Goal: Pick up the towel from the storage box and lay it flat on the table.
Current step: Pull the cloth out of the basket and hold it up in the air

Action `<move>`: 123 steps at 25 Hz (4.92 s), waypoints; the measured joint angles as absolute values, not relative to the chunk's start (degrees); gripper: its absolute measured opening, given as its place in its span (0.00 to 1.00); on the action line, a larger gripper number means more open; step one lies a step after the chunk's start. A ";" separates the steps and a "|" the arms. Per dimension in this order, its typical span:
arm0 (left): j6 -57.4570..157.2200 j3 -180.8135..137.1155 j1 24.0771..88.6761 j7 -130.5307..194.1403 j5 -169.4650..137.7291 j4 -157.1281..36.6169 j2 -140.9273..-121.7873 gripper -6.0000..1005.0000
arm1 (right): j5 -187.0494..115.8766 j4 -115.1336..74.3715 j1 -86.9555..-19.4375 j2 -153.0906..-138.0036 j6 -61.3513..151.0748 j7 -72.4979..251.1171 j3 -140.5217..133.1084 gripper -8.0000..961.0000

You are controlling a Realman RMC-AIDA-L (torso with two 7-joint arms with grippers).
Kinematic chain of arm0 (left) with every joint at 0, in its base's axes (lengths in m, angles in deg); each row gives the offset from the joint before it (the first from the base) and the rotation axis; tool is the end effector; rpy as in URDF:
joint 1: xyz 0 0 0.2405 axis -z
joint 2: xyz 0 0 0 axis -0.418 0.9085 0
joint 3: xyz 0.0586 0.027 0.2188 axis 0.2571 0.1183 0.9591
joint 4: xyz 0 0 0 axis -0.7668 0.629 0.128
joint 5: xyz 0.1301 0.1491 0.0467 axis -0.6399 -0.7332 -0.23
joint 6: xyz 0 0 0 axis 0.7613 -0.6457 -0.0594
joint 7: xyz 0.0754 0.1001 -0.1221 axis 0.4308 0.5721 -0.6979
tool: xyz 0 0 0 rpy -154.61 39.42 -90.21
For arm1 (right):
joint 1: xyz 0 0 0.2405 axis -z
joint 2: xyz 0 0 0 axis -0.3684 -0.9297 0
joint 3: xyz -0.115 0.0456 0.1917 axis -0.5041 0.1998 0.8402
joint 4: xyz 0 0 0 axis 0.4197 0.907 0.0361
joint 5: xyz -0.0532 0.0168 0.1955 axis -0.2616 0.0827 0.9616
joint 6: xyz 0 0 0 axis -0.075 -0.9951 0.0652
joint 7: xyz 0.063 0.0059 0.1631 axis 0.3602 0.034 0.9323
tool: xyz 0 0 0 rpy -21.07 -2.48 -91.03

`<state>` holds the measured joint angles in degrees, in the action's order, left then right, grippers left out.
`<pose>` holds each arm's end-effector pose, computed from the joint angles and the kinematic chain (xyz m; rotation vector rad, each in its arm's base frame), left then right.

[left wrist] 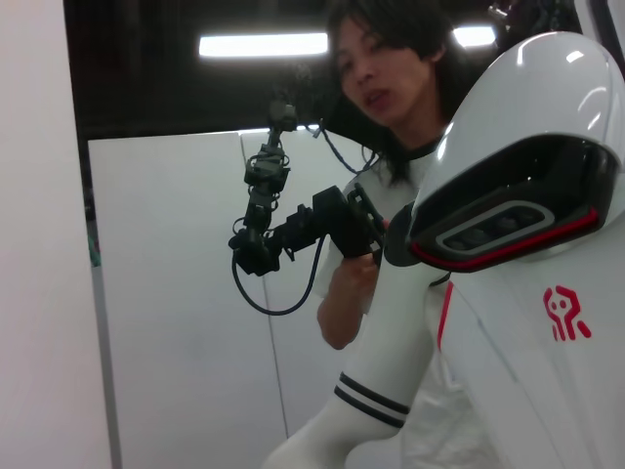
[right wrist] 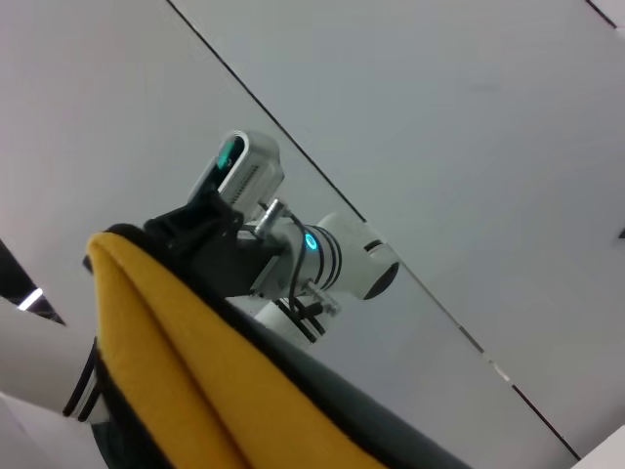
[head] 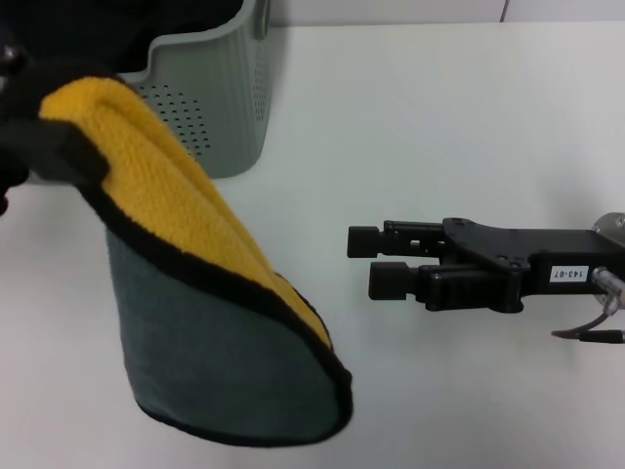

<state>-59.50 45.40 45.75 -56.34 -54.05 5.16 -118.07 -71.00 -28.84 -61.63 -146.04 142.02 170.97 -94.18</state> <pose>-0.0904 0.2296 0.1376 2.5872 -0.3789 1.3766 0.1313 0.2664 -0.0354 2.3948 -0.7481 -1.1733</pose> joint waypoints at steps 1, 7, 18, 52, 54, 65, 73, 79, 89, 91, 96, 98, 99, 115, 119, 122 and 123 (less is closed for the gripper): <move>-59.50 45.38 46.03 -56.34 -53.98 5.12 -118.16 0.02 | -70.97 -28.84 -61.65 -146.03 141.87 171.18 -94.17 0.80; -59.48 45.24 48.11 -56.31 -51.37 5.24 -118.73 0.02 | -71.26 -28.85 -62.40 -146.34 141.73 171.83 -94.48 0.80; -59.37 45.17 50.57 -56.29 -49.46 5.31 -118.89 0.02 | -71.26 -28.82 -62.62 -147.42 144.05 175.60 -94.35 0.80; -59.40 45.29 51.86 -56.62 -45.38 8.34 -120.42 0.02 | -72.91 -28.46 -63.04 -147.94 149.69 173.24 -95.27 0.79; -59.40 45.31 52.23 -56.62 -45.16 8.35 -120.47 0.02 | -73.02 -28.27 -63.18 -147.87 149.78 173.07 -95.41 0.79; -59.39 45.40 53.45 -56.47 -45.34 8.80 -121.05 0.02 | -74.39 -28.81 -64.07 -148.24 152.30 171.64 -95.25 0.69; -59.39 45.63 52.70 -56.48 -46.24 8.35 -121.18 0.02 | -74.06 -29.25 -65.35 -148.13 155.02 170.78 -94.86 0.55; -59.39 45.63 52.47 -56.76 -47.52 8.30 -121.82 0.02 | -73.97 -29.31 -65.05 -147.78 155.00 170.77 -93.21 0.39; -59.39 45.61 51.85 -56.91 -47.41 8.35 -121.82 0.02 | -73.83 -29.19 -62.21 -146.15 155.52 170.78 -90.78 0.34; -59.39 45.57 51.86 -56.91 -47.39 8.35 -121.82 0.02 | -73.78 -29.23 -61.93 -146.08 155.72 170.78 -90.19 0.34; -59.39 45.53 51.87 -56.98 -47.38 8.32 -121.77 0.02 | -73.74 -29.05 -61.39 -145.82 156.19 170.78 -88.97 0.34; -59.39 45.49 51.86 -56.99 -47.38 8.31 -121.76 0.02 | -73.72 -28.96 -61.11 -145.68 156.29 170.78 -88.51 0.34; -59.39 45.47 51.84 -56.99 -47.38 8.30 -121.77 0.02 | -73.70 -28.94 -60.93 -145.62 156.30 170.78 -88.31 0.34; -59.39 45.36 51.40 -56.99 -47.43 8.29 -121.78 0.02 | -73.70 -28.83 -58.27 -144.64 156.35 170.78 -83.98 0.31; -59.39 45.31 51.16 -56.99 -47.48 8.29 -121.77 0.02 | -73.72 -28.95 -57.47 -144.49 156.35 170.78 -83.41 0.29; -59.39 45.31 51.16 -56.99 -47.56 8.29 -121.82 0.02 | -73.87 -29.16 -57.25 -144.44 156.34 170.78 -83.34 0.27; -59.39 45.35 51.16 -56.99 -47.60 8.29 -121.82 0.02 | -74.04 -29.22 -57.34 -144.44 156.27 170.78 -83.34 0.27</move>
